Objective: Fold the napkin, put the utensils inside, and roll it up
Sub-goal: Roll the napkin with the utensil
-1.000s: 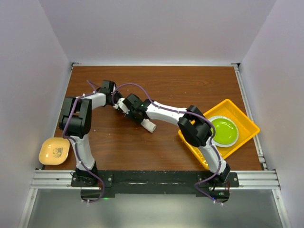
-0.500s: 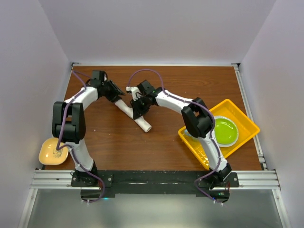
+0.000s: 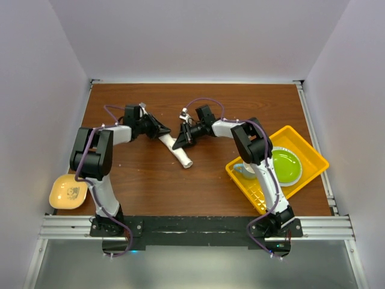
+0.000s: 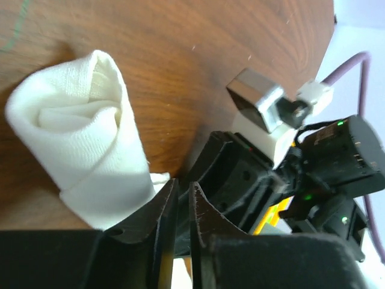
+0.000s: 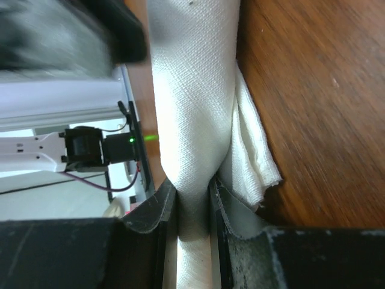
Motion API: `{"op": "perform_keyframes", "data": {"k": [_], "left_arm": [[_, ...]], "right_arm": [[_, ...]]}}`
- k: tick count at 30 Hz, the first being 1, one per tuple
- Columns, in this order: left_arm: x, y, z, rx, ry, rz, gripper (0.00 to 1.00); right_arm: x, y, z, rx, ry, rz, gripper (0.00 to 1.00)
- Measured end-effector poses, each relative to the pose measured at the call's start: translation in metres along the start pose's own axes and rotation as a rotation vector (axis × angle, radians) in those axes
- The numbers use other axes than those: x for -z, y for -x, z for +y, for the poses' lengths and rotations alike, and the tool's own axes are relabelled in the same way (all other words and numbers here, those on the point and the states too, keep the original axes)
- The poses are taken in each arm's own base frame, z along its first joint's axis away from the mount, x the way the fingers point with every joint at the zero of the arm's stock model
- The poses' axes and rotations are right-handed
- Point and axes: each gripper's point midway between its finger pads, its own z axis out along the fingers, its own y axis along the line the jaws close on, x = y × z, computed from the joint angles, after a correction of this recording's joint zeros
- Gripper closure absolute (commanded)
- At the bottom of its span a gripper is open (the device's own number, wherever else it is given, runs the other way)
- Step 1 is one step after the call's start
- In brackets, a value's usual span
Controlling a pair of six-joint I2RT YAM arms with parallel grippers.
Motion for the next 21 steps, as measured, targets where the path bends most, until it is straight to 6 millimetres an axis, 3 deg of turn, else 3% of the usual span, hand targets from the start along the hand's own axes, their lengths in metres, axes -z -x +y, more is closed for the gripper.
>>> {"op": "perform_keyframes", "data": {"k": [3, 6, 7, 8, 12, 14, 21], "left_arm": [[-0.013, -0.005, 0.013, 0.011, 0.006, 0.023, 0.87], [-0.021, -0.007, 0.025, 0.020, 0.024, 0.038, 0.88], [-0.021, -0.007, 0.025, 0.016, 0.024, 0.040, 0.88], [-0.021, -0.007, 0.025, 0.009, 0.023, 0.040, 0.88], [-0.021, -0.007, 0.025, -0.020, 0.025, 0.043, 0.89], [-0.021, -0.006, 0.026, -0.031, 0.025, 0.042, 0.89], [-0.021, -0.006, 0.027, -0.048, 0.030, 0.046, 0.89]], "right_arm": [[0.001, -0.001, 0.000, -0.014, 0.009, 0.004, 0.82], [0.002, -0.003, -0.001, -0.024, -0.004, 0.013, 0.62], [0.003, -0.003, 0.000, -0.023, -0.017, 0.015, 0.57], [0.005, -0.003, 0.001, -0.022, -0.033, 0.016, 0.46], [0.015, 0.002, 0.014, 0.047, -0.141, 0.003, 0.24], [0.022, 0.003, 0.018, 0.104, -0.226, -0.012, 0.19], [0.052, -0.003, 0.020, 0.261, -0.512, -0.018, 0.19]]}}
